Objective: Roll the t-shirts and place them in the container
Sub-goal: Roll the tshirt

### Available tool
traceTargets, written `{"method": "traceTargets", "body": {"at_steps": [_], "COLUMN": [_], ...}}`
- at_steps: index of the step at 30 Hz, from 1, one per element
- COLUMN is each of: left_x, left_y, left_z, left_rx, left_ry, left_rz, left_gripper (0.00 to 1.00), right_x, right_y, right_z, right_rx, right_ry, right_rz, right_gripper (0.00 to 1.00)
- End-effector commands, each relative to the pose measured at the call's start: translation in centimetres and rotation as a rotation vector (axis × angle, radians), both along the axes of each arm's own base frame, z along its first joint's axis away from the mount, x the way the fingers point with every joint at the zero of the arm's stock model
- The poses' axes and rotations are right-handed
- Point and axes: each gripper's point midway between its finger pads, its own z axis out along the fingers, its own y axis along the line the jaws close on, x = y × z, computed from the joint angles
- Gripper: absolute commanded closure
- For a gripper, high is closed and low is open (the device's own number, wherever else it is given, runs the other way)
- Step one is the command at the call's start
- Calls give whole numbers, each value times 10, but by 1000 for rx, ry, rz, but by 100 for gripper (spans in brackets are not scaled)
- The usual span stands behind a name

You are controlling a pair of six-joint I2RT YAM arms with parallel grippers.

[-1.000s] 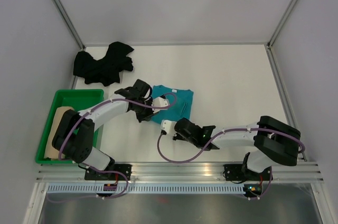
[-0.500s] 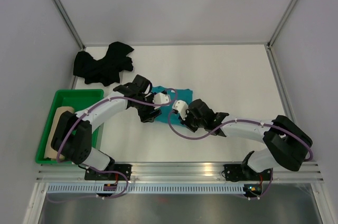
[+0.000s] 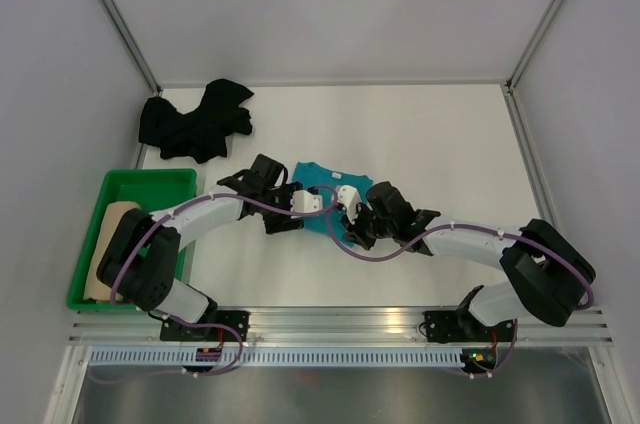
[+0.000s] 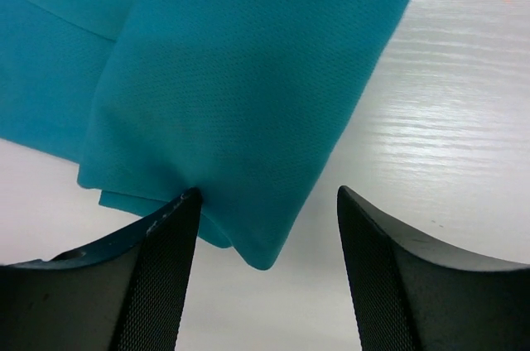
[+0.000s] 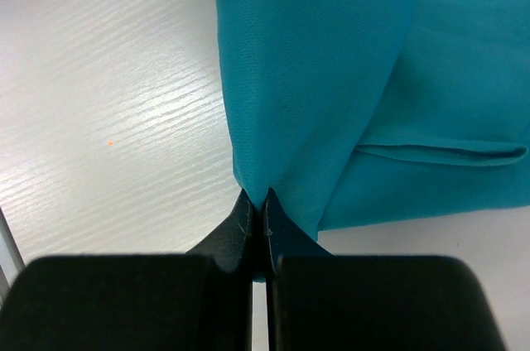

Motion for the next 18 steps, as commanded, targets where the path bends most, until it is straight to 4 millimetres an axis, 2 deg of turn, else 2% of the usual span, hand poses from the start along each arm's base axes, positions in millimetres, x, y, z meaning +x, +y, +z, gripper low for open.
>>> {"method": "traceTargets", "body": {"at_steps": [1, 2, 4, 5, 7, 8, 12, 13, 15, 18], "left_x": [31, 29, 28, 25, 24, 23, 16, 6, -1, -30], "left_y": [-7, -5, -4, -2, -1, 1, 4, 11, 10, 13], "left_z": [1, -2, -5, -8, -9, -11, -4, -5, 8, 21], "left_rx": [3, 13, 20, 24, 30, 34, 40, 65, 58, 58], "left_ry": [-173, -166, -163, -157, -156, -151, -111, -59, -4, 129], "left_rz": [-65, -64, -67, -69, -69, -68, -44, -36, -29, -33], "left_gripper": [30, 32, 53, 72, 86, 97, 98, 98, 98, 98], "right_x": [0, -1, -1, -3, -2, -3, -8, -10, -15, -27], "right_y": [12, 12, 12, 12, 12, 12, 11, 12, 13, 18], "right_z": [15, 15, 15, 15, 16, 16, 21, 24, 33, 42], "right_rx": [77, 79, 81, 84, 84, 82, 89, 97, 127, 176], "right_ry": [-8, -5, -1, 3, 2, 4, 25, 31, 35, 95], "right_rz": [45, 50, 52, 60, 62, 64, 75, 81, 101, 115], "right_gripper": [100, 100, 100, 100, 100, 100, 100, 100, 100, 100]}}
